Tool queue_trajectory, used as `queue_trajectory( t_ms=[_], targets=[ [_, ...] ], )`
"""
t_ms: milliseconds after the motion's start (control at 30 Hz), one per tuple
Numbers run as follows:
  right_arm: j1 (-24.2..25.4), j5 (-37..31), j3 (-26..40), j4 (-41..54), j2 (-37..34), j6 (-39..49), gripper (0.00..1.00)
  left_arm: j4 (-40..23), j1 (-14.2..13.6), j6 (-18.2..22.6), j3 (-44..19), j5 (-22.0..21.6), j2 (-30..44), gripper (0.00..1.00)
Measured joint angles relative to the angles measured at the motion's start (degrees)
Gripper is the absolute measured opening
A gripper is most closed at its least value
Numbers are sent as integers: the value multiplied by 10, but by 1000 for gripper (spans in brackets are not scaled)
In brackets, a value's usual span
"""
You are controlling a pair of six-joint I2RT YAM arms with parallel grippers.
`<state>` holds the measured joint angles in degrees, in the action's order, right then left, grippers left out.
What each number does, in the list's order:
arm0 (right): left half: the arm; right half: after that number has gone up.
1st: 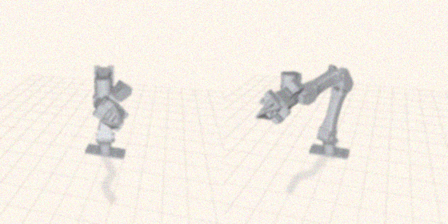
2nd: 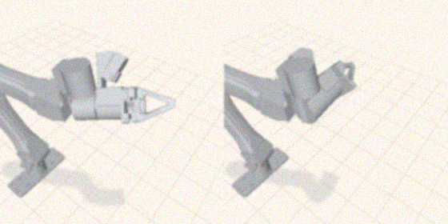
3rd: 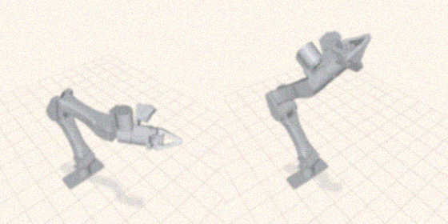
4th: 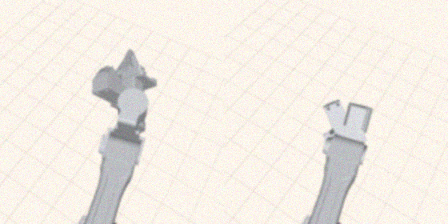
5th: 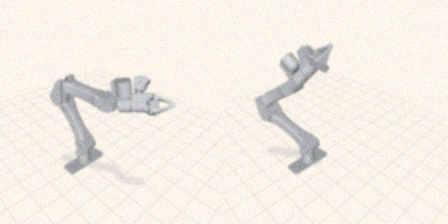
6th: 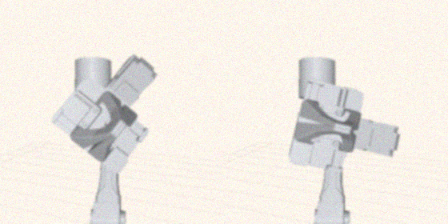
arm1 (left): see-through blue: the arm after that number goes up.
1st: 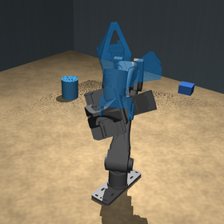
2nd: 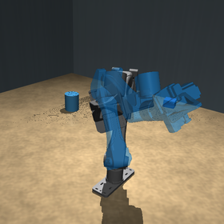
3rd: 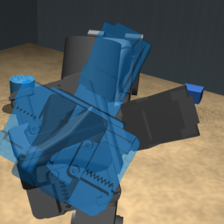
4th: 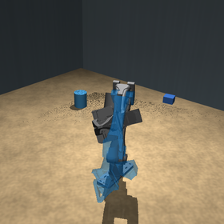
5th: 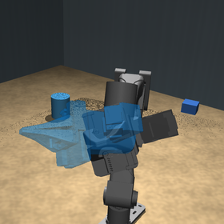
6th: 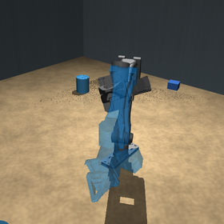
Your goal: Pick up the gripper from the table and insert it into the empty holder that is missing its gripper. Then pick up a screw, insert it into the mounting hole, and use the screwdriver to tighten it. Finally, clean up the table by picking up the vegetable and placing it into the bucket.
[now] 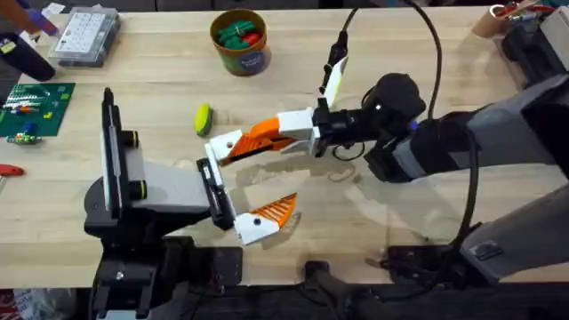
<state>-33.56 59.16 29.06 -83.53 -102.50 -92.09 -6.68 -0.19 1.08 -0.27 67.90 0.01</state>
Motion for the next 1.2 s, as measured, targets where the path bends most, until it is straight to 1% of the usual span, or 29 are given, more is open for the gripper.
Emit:
queue_trajectory(
  t_ms=[433, 1200],
  targets=[
    [-5, -15, 0, 0, 0, 0, 18, 0, 1, 0, 0, -4, 0, 988],
    [-6, -18, 0, 0, 0, 2, 7, 0, 1, 0, 0, -5, 0, 988]
  ],
)
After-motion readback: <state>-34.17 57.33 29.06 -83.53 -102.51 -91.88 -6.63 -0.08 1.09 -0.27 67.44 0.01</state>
